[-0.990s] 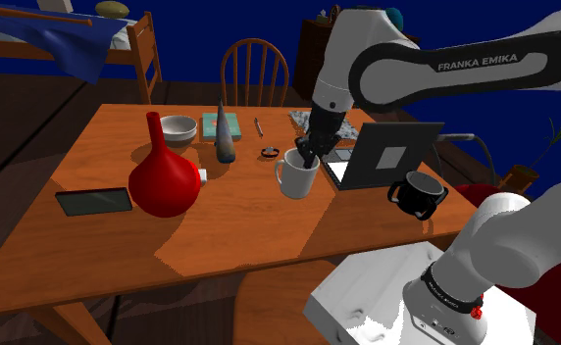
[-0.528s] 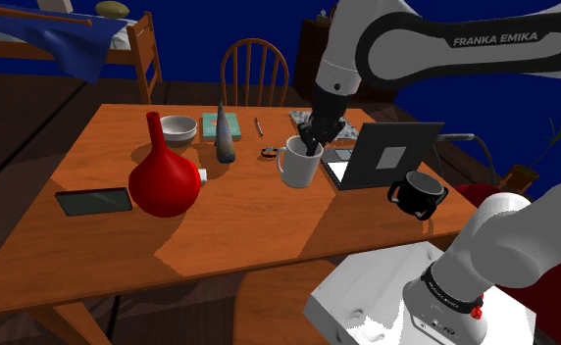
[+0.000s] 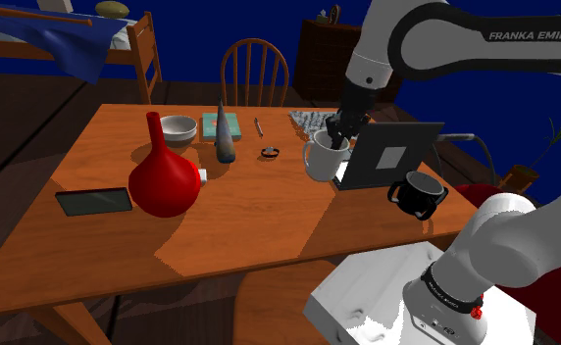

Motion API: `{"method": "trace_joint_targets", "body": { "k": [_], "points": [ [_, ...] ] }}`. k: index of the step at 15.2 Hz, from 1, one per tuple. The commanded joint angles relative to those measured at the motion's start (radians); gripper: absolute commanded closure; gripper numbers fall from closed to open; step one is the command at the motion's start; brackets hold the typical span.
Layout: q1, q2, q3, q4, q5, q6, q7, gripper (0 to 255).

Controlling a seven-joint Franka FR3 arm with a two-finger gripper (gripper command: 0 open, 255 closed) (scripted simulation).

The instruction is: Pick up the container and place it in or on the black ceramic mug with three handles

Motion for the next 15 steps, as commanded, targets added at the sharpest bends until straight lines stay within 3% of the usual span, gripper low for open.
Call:
{"method": "trace_joint_targets", "body": {
  "k": [1, 15],
  "points": [
    [-0.012, -0.053, -0.038, -0.034, -0.013, -0.021, -0.044, 255],
    [-0.137, -0.327, -0.316, -0.163, -0.192, -0.174, -0.345, 255]
  ]
}}
